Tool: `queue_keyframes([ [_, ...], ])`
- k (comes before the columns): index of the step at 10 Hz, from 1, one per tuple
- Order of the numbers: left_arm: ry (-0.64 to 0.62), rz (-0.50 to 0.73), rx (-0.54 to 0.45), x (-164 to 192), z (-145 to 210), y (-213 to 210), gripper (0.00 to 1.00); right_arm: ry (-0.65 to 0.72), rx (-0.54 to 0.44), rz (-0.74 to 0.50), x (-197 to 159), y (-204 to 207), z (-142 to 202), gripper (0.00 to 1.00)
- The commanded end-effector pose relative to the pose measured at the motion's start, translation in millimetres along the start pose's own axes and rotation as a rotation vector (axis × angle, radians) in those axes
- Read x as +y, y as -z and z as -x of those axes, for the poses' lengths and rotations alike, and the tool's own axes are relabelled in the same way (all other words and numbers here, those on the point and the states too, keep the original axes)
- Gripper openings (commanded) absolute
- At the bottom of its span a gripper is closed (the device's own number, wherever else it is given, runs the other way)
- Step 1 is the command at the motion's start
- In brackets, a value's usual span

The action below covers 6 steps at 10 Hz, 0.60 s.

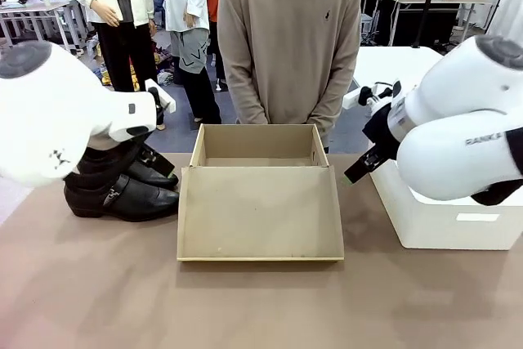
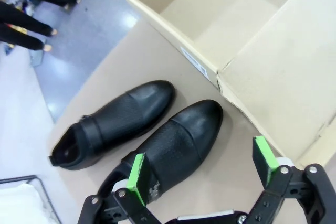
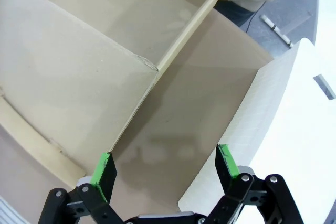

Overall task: Pack the shoes into the box.
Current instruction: Place one shoe of the Shoes into the Shoes Box.

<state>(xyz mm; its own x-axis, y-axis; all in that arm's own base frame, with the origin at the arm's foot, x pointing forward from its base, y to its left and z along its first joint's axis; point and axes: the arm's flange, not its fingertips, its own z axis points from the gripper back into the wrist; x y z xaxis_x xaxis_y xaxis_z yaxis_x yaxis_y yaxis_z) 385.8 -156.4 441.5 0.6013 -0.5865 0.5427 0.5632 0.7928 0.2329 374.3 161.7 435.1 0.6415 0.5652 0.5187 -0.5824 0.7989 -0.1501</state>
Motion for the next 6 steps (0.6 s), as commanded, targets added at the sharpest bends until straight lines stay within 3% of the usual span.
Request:
queue_keyframes([
  [1, 0.044, -0.037, 0.025, 1, -6, -29, 1.00, -0.033, -0.008, -0.050, 0, -27, -2, 1.00],
  [3, 0.071, -0.016, 0.002, 2, -8, -48, 1.00, -0.059, -0.021, -0.087, 0, -46, -1, 1.00],
  [4, 0.093, 0.050, -0.026, 9, -5, -56, 1.00, -0.088, -0.047, -0.137, -3, -55, 3, 1.00],
  [6, 0.238, 0.159, -0.093, 25, 3, -77, 1.00, -0.154, -0.126, -0.230, -16, -81, 14, 1.00],
])
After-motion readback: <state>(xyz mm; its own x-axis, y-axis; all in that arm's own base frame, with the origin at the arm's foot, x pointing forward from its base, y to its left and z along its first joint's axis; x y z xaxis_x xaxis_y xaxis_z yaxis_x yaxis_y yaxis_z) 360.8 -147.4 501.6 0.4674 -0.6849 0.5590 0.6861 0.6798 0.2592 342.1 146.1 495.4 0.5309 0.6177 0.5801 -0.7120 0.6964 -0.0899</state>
